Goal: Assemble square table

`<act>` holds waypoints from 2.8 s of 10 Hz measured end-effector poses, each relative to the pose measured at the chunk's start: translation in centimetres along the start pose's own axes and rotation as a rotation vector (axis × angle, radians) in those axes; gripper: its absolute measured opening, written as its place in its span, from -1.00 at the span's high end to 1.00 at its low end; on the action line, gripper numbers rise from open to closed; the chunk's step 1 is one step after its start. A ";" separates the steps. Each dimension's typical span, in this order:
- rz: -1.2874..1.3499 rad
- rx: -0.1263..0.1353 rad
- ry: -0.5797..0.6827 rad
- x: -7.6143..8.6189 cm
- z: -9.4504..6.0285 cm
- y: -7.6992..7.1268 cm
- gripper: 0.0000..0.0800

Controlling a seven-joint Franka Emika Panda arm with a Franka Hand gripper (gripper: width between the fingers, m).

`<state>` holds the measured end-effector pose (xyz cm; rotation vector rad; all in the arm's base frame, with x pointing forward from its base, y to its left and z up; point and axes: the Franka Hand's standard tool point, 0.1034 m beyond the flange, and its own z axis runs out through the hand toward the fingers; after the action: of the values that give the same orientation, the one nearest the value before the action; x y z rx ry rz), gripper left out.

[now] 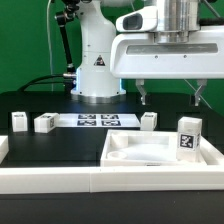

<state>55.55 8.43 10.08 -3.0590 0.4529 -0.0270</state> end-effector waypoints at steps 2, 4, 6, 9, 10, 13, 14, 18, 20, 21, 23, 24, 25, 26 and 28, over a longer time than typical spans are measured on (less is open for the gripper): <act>0.015 -0.004 -0.006 -2.9 0.6 2.0 -0.62; 0.035 -0.009 0.012 -6.7 2.0 4.4 -0.62; 0.036 -0.018 0.005 -8.5 2.8 5.2 -0.62; 0.034 -0.026 -0.011 -10.0 3.2 5.8 -0.62; 0.031 -0.028 -0.014 -10.5 3.4 6.1 -0.62; 0.020 -0.034 -0.019 -12.8 4.5 6.6 -0.62; 0.017 -0.038 -0.028 -13.5 4.7 6.8 -0.62; 0.008 -0.048 -0.046 -14.7 5.3 7.0 -0.62; 0.060 -0.027 -0.014 -14.5 5.8 6.5 -0.62; 0.090 -0.016 -0.003 -14.4 5.9 6.2 -0.62; 0.103 -0.011 -0.001 -14.3 5.9 6.2 -0.62; 0.104 -0.012 -0.008 -14.4 5.9 6.3 -0.62; 0.109 -0.015 -0.033 -14.5 6.0 6.4 -0.62; 0.106 -0.015 -0.028 -14.5 6.0 6.2 -0.62; 0.092 -0.022 -0.127 -15.5 6.1 5.3 -0.62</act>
Offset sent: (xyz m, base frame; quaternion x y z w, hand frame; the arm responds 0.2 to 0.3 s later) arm -0.0886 -0.0191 -0.0234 0.0035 0.0248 0.0210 0.9995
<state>39.35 8.11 3.53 -3.0334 0.5877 0.1755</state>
